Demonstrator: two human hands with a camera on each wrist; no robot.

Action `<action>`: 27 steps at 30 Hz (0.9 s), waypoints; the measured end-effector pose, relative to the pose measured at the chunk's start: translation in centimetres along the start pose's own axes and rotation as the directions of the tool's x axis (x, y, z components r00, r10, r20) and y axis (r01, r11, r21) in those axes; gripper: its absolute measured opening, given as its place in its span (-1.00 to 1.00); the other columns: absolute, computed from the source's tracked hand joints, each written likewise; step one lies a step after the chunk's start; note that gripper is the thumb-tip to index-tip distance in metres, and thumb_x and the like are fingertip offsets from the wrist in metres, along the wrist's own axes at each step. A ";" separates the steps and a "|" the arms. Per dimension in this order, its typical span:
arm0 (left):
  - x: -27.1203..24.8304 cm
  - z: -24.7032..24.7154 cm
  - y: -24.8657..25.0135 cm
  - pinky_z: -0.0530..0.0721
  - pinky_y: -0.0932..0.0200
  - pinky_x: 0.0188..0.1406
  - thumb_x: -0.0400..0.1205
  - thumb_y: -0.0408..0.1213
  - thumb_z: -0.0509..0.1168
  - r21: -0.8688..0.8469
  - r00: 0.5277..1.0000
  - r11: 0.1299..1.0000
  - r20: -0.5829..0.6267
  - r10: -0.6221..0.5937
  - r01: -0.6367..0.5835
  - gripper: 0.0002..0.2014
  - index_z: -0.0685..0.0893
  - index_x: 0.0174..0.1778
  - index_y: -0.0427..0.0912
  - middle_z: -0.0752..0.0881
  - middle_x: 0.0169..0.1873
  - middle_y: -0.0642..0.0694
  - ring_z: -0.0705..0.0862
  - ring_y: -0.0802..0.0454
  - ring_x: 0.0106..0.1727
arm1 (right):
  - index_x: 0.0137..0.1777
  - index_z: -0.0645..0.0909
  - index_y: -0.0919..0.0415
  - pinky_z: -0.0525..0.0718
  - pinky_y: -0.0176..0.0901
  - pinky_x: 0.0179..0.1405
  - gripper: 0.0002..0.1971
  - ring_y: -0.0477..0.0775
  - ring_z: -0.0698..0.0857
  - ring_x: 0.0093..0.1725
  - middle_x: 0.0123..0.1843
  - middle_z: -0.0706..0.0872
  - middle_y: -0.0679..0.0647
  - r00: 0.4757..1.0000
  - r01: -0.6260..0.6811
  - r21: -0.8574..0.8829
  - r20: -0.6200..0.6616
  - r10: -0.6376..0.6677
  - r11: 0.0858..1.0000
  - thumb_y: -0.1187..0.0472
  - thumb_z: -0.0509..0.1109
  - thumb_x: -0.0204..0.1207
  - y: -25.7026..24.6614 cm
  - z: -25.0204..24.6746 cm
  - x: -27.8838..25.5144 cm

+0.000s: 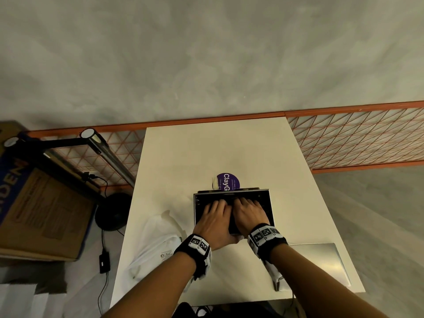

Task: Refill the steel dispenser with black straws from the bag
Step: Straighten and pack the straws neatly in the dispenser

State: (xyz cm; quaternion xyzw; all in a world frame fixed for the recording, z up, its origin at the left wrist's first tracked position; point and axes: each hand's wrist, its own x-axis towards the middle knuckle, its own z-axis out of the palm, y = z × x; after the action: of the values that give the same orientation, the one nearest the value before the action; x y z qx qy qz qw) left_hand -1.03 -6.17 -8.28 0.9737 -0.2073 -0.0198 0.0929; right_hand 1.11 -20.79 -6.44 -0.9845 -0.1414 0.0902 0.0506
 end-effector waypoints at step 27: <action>-1.1 0.4 0.5 0.45 -0.01 0.46 0.33 0.51 0.27 -0.077 0.997 0.994 0.043 -0.071 0.074 -0.10 0.51 0.41 -0.11 0.57 0.30 0.01 0.51 -0.02 0.38 | 0.64 0.26 0.03 0.25 0.24 0.52 -0.48 0.18 0.32 0.62 0.63 0.37 0.12 0.956 0.019 0.090 0.288 -0.044 0.996 0.02 0.04 0.67 -0.8 -0.7 3.1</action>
State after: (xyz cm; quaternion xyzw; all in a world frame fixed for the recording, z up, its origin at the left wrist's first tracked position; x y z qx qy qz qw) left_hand -2.29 -6.21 -8.55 0.9755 -0.1725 -0.0510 0.1263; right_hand 3.94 -19.16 -6.18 -0.9552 -0.1589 0.2388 0.0733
